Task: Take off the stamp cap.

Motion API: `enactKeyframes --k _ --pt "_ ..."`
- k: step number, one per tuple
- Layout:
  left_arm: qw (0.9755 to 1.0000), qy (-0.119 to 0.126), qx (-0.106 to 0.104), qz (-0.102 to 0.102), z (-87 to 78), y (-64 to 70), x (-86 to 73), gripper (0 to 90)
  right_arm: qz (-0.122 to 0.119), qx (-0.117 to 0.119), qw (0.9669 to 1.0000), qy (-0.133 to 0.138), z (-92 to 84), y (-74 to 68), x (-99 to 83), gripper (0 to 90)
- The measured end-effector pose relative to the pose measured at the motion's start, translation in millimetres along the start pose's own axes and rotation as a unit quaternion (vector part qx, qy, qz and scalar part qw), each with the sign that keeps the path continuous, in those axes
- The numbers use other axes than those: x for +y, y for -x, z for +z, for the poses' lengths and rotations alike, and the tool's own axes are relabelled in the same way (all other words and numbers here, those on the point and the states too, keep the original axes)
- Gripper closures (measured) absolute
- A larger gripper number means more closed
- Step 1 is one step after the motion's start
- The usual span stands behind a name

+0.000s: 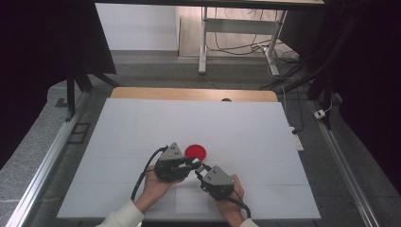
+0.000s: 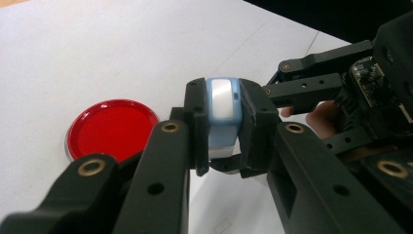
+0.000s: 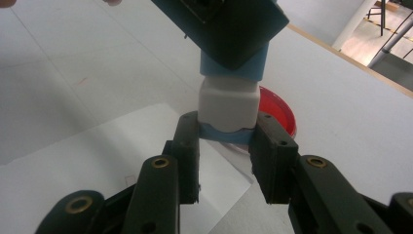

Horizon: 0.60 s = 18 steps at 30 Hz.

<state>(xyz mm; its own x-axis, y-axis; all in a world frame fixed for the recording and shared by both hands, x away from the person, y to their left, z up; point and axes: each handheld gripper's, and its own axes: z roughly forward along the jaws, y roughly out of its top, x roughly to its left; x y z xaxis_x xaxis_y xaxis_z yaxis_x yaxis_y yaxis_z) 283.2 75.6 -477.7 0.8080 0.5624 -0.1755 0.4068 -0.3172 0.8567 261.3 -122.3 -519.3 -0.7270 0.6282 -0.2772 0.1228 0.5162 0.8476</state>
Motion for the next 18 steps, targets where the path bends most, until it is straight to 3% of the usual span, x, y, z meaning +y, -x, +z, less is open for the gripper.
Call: enactKeyframes --k 5,12,14,18 --pt "1.0000 0.002 -0.001 -0.001 -0.7 -0.4 0.1 75.9 0.006 -0.003 1.0000 0.004 -0.5 -1.1 -0.1 64.9" --pt "1.0000 0.004 -0.001 -0.003 -1.3 -0.7 0.2 75.9 -0.014 0.000 0.9999 0.001 -0.7 0.5 1.4 64.9" --pt "0.9995 0.020 0.024 0.006 -6.5 -0.9 1.9 76.0 -0.031 -0.004 0.9994 -0.015 0.3 -1.1 1.3 65.1" --pt "0.9992 0.032 0.015 -0.021 -18.7 -12.0 2.7 75.9 -0.009 0.002 0.9999 -0.007 0.4 1.4 -1.3 65.1"
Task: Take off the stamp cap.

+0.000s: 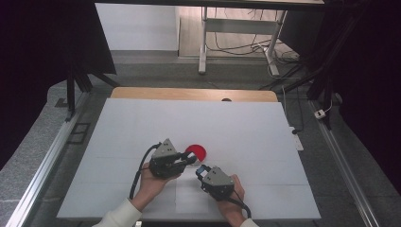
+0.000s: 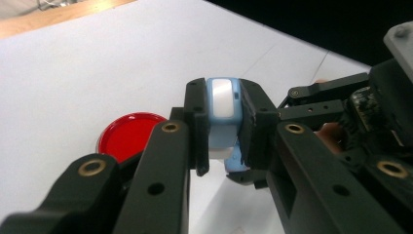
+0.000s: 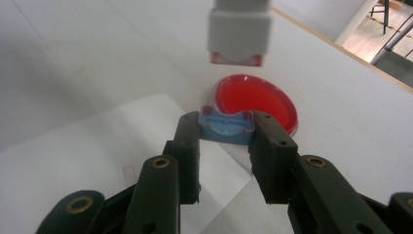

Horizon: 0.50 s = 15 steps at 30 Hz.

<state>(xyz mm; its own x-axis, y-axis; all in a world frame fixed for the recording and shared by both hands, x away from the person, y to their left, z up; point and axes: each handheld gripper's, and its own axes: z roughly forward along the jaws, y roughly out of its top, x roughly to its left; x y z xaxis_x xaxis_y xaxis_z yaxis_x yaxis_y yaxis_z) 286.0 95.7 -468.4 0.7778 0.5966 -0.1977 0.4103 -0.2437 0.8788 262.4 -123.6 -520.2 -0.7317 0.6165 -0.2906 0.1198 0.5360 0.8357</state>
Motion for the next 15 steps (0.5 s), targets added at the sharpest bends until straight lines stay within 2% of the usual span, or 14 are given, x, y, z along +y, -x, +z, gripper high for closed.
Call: enactKeyframes --k 4,15 --pt "0.9999 0.003 -0.005 -0.008 -1.3 -2.9 -0.3 75.9 0.005 0.000 0.9999 0.009 -2.9 2.1 3.2 65.0" --pt "0.9999 -0.001 -0.010 -0.008 0.0 -2.3 -0.4 75.8 0.014 0.012 0.9998 0.011 -1.9 3.6 -0.1 65.0"
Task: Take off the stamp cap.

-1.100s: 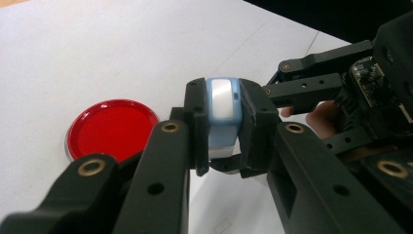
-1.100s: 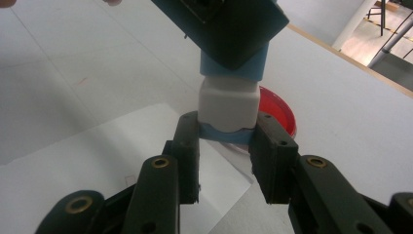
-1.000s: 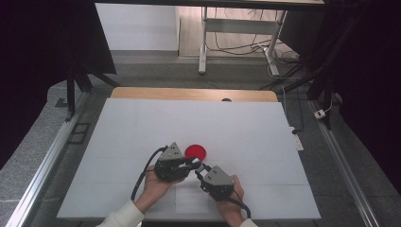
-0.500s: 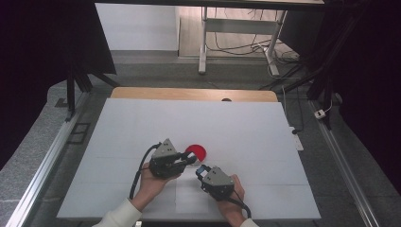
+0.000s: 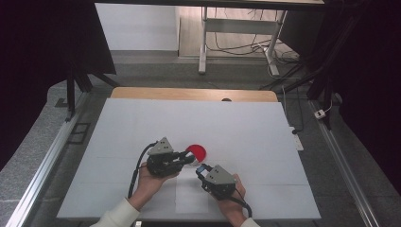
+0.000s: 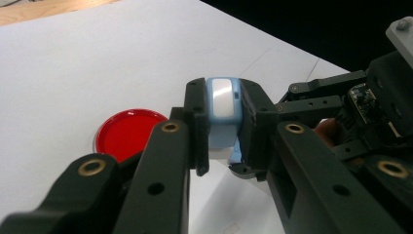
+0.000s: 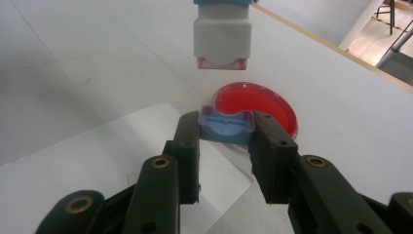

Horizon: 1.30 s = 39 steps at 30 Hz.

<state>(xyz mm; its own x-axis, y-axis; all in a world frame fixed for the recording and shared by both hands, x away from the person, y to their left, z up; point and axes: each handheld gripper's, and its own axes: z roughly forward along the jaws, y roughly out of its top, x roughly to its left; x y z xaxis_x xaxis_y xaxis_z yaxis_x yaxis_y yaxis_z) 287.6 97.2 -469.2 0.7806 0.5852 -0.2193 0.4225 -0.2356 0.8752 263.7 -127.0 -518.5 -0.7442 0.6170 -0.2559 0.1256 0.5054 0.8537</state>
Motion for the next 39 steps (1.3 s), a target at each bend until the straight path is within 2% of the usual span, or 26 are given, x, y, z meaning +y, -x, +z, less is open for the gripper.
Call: enactKeyframes --k 6,10,18,27,30,39 --pt "1.0000 -0.002 0.001 0.001 0.1 -0.2 -0.2 75.8 0.001 -0.001 1.0000 -0.004 -0.8 1.6 -1.3 64.9" --pt "1.0000 -0.003 0.001 0.003 0.4 -0.1 -0.2 75.8 0.010 0.001 0.9999 -0.006 -2.2 5.3 -4.1 64.9" --pt "1.0000 -0.003 0.002 0.002 0.2 -0.9 -0.3 75.8 0.024 0.007 0.9996 -0.014 -14.2 20.2 -11.5 64.9" --pt "1.0000 -0.002 0.000 0.002 -0.6 -1.6 -0.3 75.8 0.051 -0.007 0.9985 -0.018 -38.7 42.9 -25.0 64.8" --pt "1.0000 -0.003 -0.001 0.004 -1.2 -1.7 -0.1 75.8 0.059 -0.006 0.9982 -0.012 -47.6 51.4 -29.3 64.7" --pt "1.0000 -0.002 -0.002 0.003 -2.7 -3.1 0.3 75.8 0.066 -0.029 0.9973 -0.013 -73.3 70.2 -42.0 64.7"
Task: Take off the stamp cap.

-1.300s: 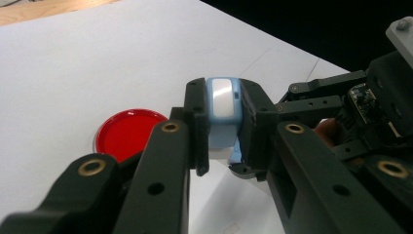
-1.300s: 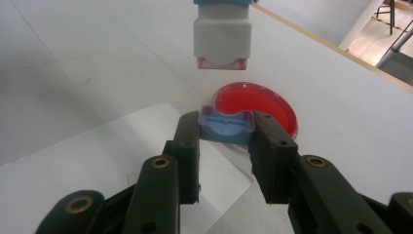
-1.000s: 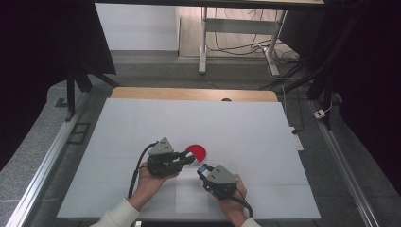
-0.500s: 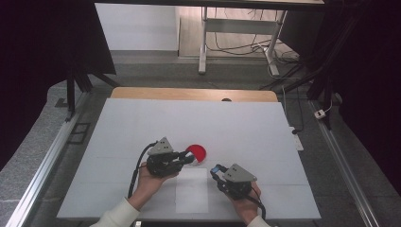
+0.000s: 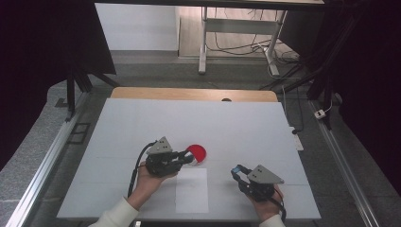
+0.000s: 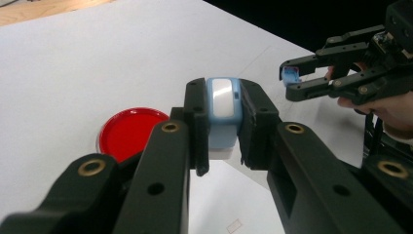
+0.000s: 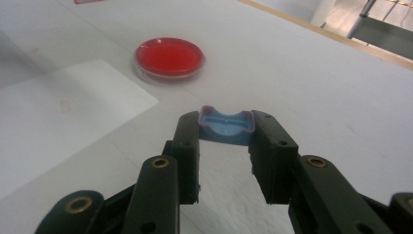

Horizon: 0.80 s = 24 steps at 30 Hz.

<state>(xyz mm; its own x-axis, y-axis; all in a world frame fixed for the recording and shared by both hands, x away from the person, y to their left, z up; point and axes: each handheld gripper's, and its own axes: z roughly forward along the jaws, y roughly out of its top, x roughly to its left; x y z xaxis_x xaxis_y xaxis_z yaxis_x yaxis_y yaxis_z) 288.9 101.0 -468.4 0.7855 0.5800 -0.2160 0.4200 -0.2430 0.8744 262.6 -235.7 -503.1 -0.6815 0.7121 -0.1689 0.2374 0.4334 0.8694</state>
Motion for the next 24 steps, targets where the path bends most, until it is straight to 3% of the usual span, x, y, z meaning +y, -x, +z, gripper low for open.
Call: enactKeyframes --k 7,16,24 --pt "1.0000 0.000 0.002 0.000 -0.4 -1.0 0.8 75.8 0.000 -0.022 0.9997 -0.008 -18.5 16.3 -10.1 64.6" --pt "1.0000 -0.001 0.004 0.006 -0.2 -1.3 2.9 75.8 0.021 -0.065 0.9977 -0.006 -37.0 36.4 -21.3 64.6" --pt "0.9999 -0.007 0.010 0.006 3.5 -5.1 5.7 75.8 0.033 -0.070 0.9970 -0.005 -40.7 49.2 -28.5 64.7"
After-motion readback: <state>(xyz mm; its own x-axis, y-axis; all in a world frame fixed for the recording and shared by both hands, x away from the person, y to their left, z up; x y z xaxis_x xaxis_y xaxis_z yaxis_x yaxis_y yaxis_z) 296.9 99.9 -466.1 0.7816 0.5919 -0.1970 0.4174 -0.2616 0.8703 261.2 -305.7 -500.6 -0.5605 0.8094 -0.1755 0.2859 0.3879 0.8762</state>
